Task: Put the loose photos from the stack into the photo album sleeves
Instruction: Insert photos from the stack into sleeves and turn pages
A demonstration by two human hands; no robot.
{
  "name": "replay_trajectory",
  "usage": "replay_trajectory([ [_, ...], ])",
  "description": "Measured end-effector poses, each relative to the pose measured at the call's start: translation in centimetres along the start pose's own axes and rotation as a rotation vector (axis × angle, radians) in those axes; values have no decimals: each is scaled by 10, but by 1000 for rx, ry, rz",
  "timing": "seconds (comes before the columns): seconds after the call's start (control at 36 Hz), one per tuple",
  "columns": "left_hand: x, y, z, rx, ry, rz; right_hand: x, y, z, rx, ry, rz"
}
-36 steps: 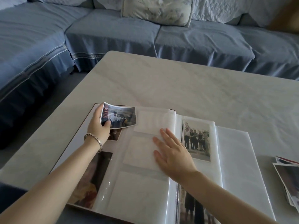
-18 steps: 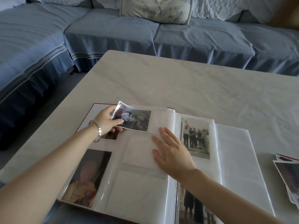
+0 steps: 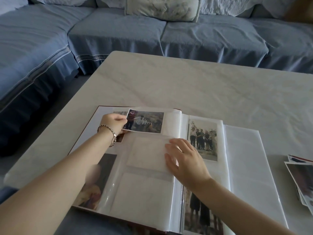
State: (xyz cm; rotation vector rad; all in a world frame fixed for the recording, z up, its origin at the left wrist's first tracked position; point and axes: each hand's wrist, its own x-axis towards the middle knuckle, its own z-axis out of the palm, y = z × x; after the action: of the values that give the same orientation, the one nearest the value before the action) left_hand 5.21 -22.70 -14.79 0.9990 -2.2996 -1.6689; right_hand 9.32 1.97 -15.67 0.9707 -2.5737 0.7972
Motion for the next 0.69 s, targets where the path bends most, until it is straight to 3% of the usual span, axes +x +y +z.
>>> replay_trajectory([
  [0.39,-2,26,14,-176,-160,-178,-3,2,-2,-18,14,-25],
  [0.56,-3,24,14,84,-184,-86,-2,2,-2,-1,34,-34],
  [0.69,-5,23,16,118,-138,-101,-3,2,-3,-5,25,-32],
])
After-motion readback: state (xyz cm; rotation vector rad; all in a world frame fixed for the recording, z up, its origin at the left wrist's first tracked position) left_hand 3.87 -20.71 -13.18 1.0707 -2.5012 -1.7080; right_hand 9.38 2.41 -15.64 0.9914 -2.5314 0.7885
